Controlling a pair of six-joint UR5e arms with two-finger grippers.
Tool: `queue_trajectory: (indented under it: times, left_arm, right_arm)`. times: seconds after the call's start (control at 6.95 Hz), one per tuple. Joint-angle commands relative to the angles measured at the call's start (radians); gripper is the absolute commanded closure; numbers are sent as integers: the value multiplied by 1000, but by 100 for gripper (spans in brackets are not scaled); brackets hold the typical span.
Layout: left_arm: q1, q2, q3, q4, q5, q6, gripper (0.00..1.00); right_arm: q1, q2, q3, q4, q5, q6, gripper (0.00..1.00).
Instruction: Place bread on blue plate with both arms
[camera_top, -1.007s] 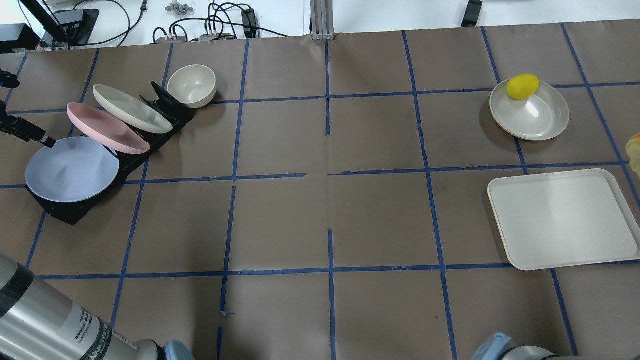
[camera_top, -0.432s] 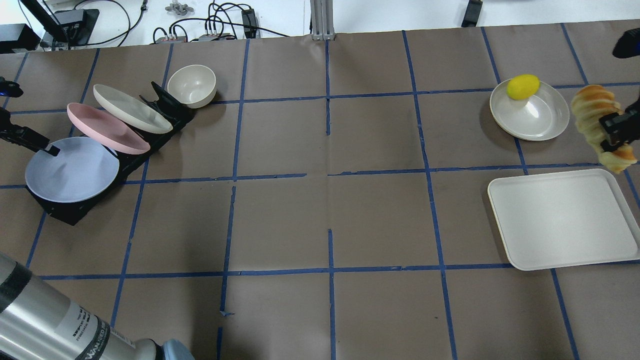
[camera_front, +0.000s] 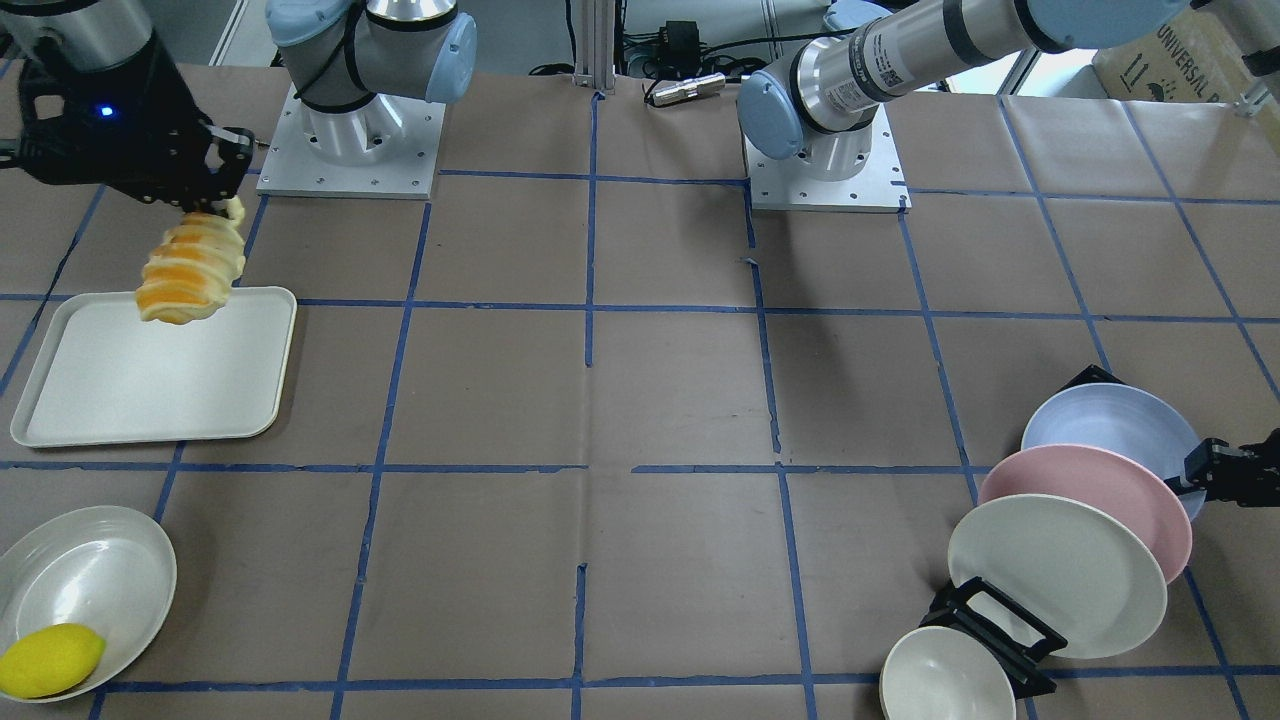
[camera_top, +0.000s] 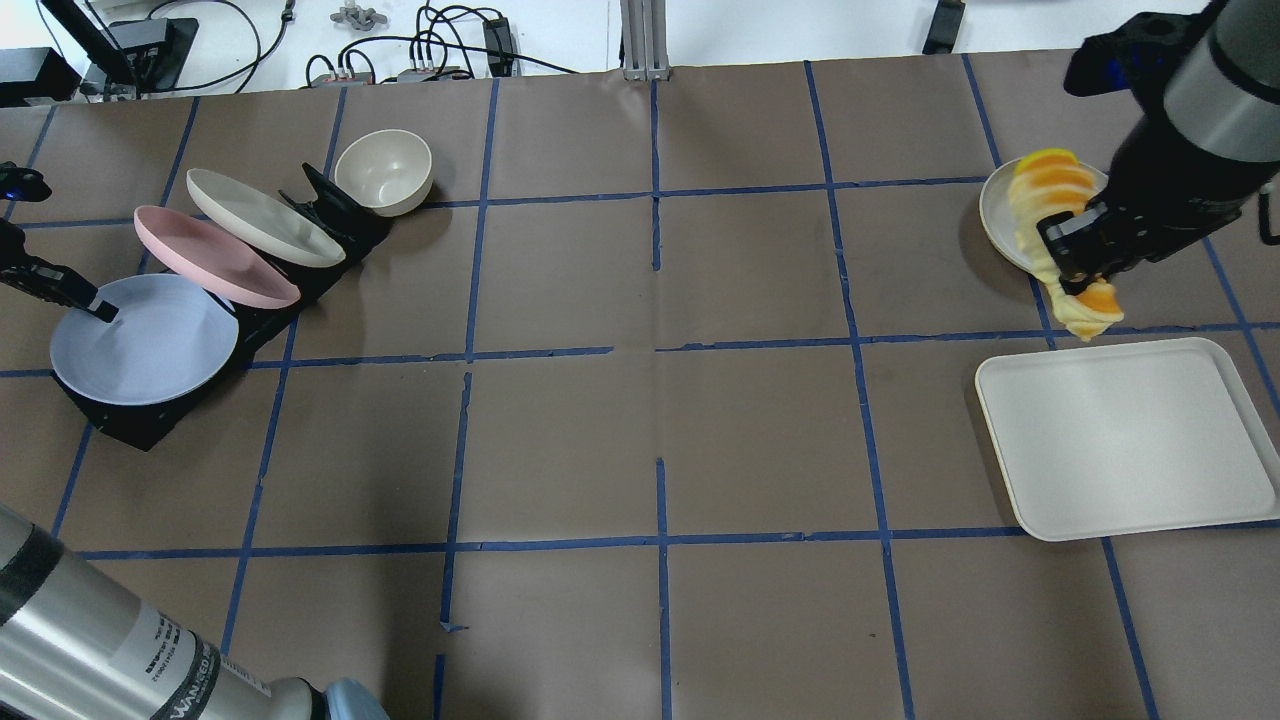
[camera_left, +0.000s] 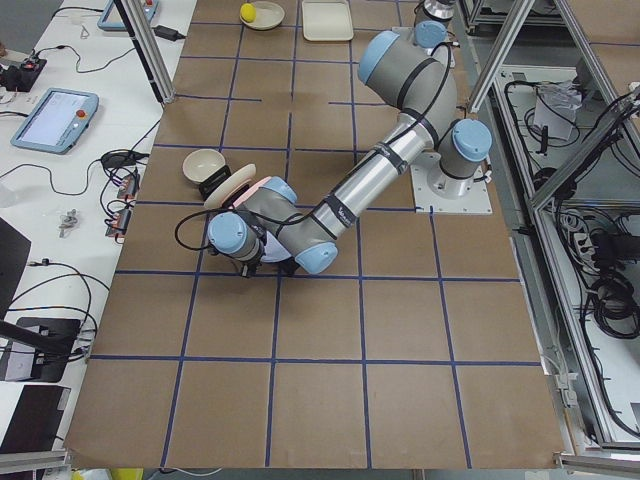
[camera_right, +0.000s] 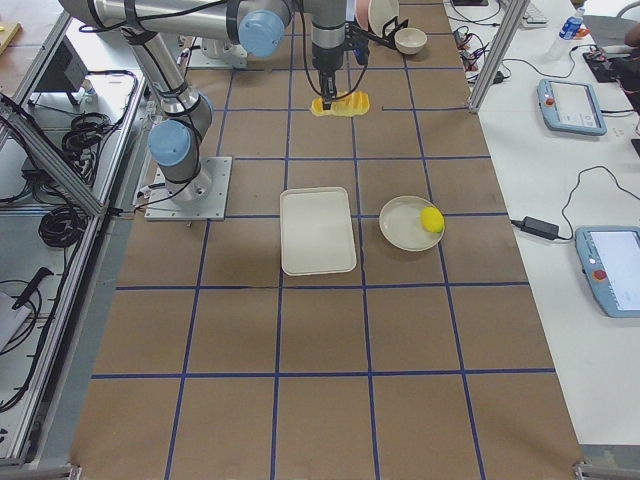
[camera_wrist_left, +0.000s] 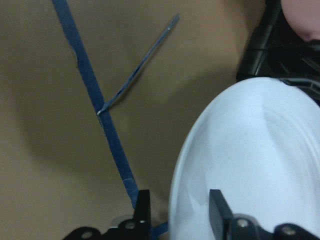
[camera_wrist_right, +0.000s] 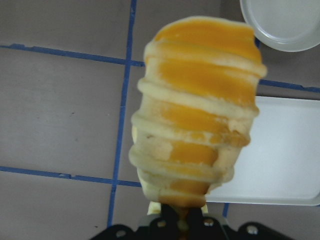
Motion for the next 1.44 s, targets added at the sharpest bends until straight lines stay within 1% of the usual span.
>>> queue_trajectory:
  times: [0.0, 0.29, 0.58, 0.72, 0.86, 1.15, 1.29]
  left_arm:
    - [-1, 6, 16, -31, 2, 0, 84]
    - [1, 32, 17, -74, 31, 0, 85]
    - [30, 122, -27, -186, 31, 20, 85]
    - [39, 173, -68, -220, 31, 29, 85]
    - [41, 243, -134, -249, 34, 28, 85]
    - [41, 419, -316, -246, 34, 23, 85]
    - [38, 492, -387, -237, 31, 15, 85]
  right_arm:
    - [132, -7, -26, 55, 21, 150, 95]
    - [171, -4, -40, 90, 36, 183, 95]
    - [171, -8, -42, 117, 34, 183, 95]
    - [171, -8, -42, 117, 34, 183, 95]
    - [171, -8, -42, 115, 36, 183, 95]
    - [171, -7, -42, 115, 34, 183, 95]
    - [171, -7, -42, 115, 34, 183, 95]
